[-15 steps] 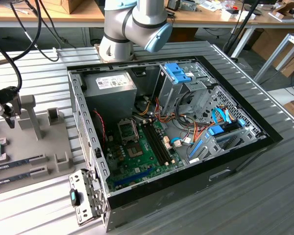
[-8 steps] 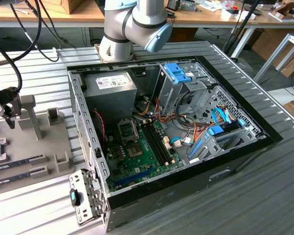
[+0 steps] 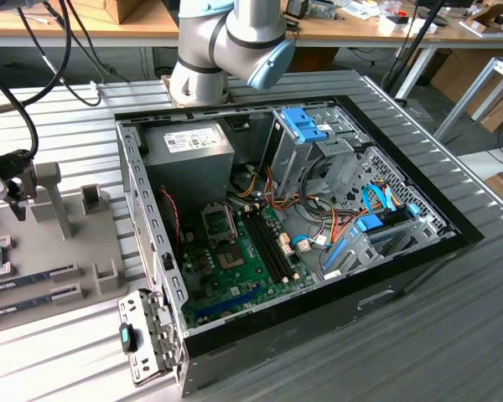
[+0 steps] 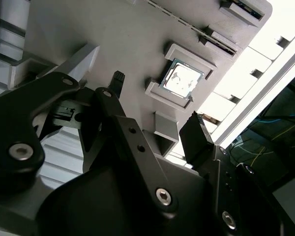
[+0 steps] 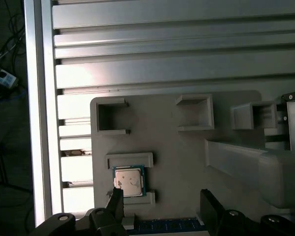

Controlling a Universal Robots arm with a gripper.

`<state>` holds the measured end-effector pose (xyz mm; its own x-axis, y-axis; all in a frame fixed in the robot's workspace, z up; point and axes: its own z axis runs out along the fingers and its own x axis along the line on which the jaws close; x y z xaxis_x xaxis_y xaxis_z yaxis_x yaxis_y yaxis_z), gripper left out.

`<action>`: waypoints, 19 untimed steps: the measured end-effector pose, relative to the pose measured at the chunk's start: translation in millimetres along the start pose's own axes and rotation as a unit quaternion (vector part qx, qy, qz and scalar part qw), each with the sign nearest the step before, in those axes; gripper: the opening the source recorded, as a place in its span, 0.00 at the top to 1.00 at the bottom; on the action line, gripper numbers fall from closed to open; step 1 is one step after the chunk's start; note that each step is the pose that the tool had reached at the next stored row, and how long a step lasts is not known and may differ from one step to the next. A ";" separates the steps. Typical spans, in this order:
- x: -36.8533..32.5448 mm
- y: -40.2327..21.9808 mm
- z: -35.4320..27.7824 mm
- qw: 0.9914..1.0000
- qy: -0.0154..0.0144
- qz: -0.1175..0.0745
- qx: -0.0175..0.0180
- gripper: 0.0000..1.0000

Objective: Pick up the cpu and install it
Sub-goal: 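Pick up the cpu and move it towards the insertion slot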

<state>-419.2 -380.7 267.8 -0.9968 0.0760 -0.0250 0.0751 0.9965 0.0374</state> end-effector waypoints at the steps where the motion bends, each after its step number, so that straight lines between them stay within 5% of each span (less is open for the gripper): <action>1: 0.0 0.0 0.2 1.000 0.000 0.000 0.000 0.28; 19: 0.1 -0.2 4.3 1.000 0.000 0.000 0.000 0.28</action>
<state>-419.2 -380.7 263.5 -0.9968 0.0760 -0.0250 0.0750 0.9965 0.0374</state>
